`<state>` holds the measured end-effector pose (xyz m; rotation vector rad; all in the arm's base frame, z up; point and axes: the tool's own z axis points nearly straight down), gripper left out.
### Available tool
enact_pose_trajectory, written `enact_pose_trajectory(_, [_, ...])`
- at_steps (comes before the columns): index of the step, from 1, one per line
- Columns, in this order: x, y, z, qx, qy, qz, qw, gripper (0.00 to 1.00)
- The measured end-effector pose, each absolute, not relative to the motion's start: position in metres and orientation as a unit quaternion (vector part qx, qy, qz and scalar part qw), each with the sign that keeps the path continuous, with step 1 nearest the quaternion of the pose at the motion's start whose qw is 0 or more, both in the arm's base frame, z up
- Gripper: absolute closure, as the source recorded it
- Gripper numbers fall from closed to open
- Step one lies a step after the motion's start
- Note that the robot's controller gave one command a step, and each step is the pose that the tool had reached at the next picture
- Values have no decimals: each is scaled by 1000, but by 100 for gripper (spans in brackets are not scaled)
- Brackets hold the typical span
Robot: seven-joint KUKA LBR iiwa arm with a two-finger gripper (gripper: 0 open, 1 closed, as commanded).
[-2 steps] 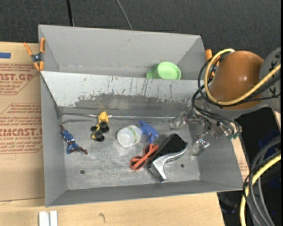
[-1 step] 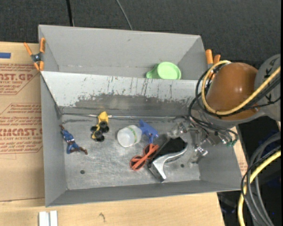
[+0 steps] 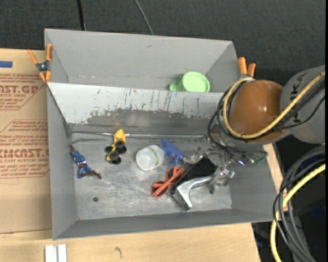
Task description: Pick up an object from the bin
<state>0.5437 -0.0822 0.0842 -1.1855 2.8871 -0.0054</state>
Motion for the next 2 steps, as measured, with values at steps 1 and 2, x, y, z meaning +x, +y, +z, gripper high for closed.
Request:
enact_pose_trajectory(1, [549,-80,71,-356,934,-3,6,100])
enact_pose_trajectory(2, [548,-80,72,-352,936,-2,5,100])
